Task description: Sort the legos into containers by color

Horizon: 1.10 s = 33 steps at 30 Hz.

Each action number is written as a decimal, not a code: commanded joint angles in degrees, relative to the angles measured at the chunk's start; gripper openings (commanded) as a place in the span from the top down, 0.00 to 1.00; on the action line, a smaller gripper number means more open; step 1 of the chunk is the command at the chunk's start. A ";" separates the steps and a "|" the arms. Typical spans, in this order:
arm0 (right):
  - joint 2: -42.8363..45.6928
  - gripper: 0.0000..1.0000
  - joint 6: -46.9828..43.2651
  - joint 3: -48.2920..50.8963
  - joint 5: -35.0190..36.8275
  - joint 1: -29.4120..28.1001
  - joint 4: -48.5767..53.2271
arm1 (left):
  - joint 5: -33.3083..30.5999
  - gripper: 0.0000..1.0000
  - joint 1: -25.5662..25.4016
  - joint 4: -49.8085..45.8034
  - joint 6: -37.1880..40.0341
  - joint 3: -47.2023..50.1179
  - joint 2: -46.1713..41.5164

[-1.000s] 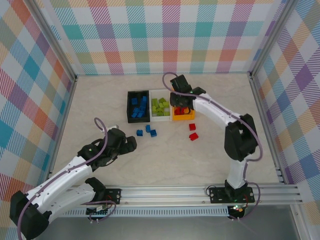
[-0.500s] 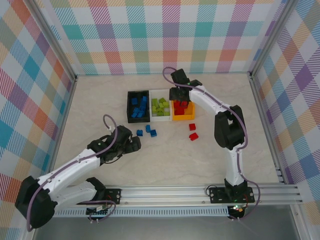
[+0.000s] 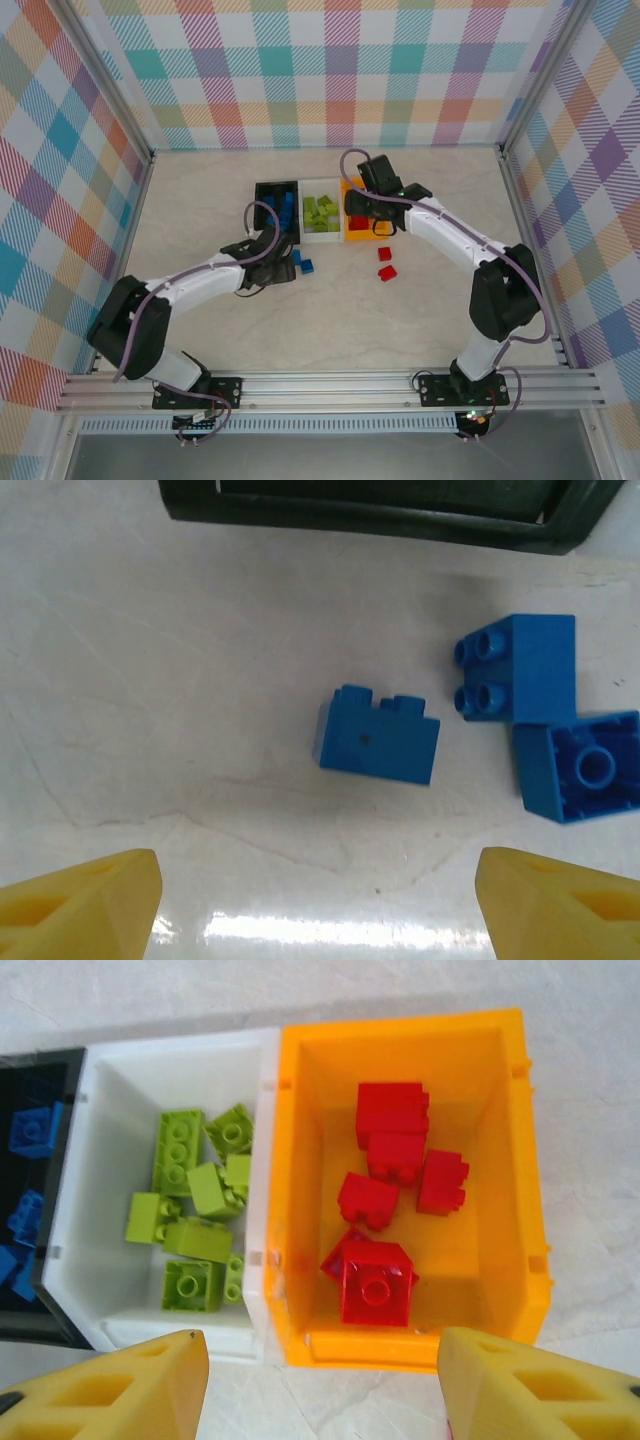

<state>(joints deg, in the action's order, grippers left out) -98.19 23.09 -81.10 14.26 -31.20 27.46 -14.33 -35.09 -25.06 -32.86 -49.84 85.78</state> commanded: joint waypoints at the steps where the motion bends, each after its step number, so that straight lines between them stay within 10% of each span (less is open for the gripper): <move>1: 1.41 0.38 0.81 2.25 -0.55 0.09 -2.35 | -3.67 0.18 0.22 -1.17 2.81 -3.56 4.26; 12: 3.71 0.39 0.45 2.67 -0.02 0.26 -2.82 | -5.89 0.24 0.28 -1.81 4.63 -9.90 14.17; 21: 4.29 0.39 0.37 2.96 -0.02 0.26 -2.81 | -6.41 0.48 0.46 0.40 5.30 -10.36 16.88; 33: 5.47 0.40 0.72 4.20 -0.33 0.26 -2.66 | -6.12 0.71 0.47 -0.85 3.14 -7.34 6.77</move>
<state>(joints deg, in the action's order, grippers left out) -94.91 23.27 -78.17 14.28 -31.09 25.56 -19.79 -35.03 -24.29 -27.90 -58.22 99.33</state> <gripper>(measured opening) 0.605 0.339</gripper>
